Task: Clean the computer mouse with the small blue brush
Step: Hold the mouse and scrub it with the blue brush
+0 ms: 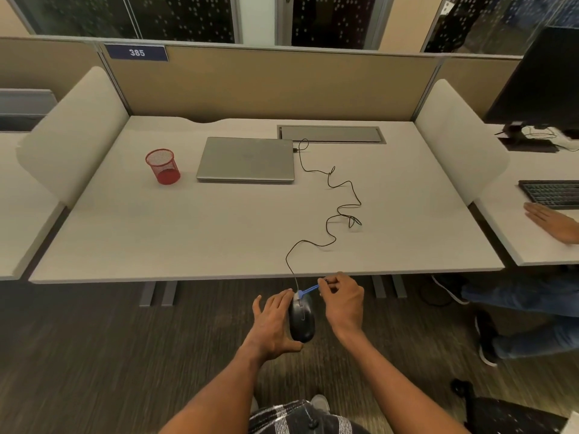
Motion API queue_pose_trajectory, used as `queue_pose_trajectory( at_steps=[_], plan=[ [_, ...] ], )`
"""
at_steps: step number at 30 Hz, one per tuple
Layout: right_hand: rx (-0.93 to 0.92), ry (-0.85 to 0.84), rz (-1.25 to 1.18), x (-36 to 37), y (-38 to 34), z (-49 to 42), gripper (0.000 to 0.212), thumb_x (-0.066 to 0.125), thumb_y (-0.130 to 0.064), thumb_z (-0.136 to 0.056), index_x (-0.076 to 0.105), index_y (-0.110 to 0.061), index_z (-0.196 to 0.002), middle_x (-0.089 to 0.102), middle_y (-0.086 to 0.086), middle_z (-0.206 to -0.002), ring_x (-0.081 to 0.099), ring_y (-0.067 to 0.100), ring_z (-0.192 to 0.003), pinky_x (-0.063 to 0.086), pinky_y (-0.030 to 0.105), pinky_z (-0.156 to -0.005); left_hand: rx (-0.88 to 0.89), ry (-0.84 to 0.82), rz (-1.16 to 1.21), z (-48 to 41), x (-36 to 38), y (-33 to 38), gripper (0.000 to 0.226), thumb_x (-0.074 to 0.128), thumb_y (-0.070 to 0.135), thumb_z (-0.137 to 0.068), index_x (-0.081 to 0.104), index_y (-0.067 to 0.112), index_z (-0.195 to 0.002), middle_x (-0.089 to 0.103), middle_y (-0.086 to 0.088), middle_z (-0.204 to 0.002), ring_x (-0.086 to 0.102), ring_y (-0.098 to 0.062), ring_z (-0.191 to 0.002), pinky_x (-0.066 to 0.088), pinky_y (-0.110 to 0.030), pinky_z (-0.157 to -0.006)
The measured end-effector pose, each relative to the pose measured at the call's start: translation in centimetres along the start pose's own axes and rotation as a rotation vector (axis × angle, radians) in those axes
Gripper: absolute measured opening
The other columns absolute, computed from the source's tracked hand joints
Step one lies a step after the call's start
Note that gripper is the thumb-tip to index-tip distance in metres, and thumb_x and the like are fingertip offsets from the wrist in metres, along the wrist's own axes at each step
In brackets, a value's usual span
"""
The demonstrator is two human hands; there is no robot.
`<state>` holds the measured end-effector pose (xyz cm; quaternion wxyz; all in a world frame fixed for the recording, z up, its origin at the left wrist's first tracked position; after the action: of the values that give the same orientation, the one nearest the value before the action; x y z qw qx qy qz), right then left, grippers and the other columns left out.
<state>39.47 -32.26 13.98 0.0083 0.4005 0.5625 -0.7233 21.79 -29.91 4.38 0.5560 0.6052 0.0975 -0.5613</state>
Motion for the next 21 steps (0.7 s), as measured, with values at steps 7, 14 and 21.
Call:
queue_pose_trajectory(
  at_steps=[7,14,21],
  plan=[
    [-0.133,-0.07,0.059,-0.2,-1.3,0.0,0.012,0.075,-0.017,-0.093,0.066,-0.022,-0.086,0.066,-0.011,-0.077,0.066,-0.001,-0.071,0.051,0.005,-0.063,0.008,0.0,-0.008,0.1,0.0,0.1,0.123,0.077,0.067,-0.068,0.008,0.03,-0.162,0.019,0.008,-0.168,0.014,-0.016,-0.157,-0.015,-0.06,-0.125],
    [-0.144,-0.115,0.132,-0.4,-3.4,-1.2,0.017,0.074,-0.016,-0.095,0.063,-0.019,-0.082,0.064,-0.005,-0.076,0.062,0.001,-0.068,0.048,0.004,-0.06,0.028,0.026,-0.031,0.2,-0.1,0.5,0.122,0.074,0.069,-0.067,0.009,0.031,-0.162,0.021,0.008,-0.168,0.015,-0.015,-0.157,-0.014,-0.061,-0.125],
    [-0.153,-0.2,0.293,0.2,-4.3,-1.3,0.02,0.074,-0.017,-0.094,0.063,-0.02,-0.078,0.062,-0.006,-0.071,0.06,0.003,-0.064,0.04,0.01,-0.054,0.022,0.056,-0.012,0.3,-0.5,0.7,0.121,0.072,0.071,-0.065,0.01,0.031,-0.162,0.024,0.007,-0.167,0.016,-0.015,-0.156,-0.016,-0.059,-0.125]
  ],
)
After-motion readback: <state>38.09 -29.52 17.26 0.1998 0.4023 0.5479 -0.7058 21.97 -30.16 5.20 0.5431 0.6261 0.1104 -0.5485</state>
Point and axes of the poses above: each hand's wrist, its own z-axis away from the middle knuckle, its own x-axis out of the palm, y = z × x, the point moved 9 cm from there along -z, towards the middle knuckle
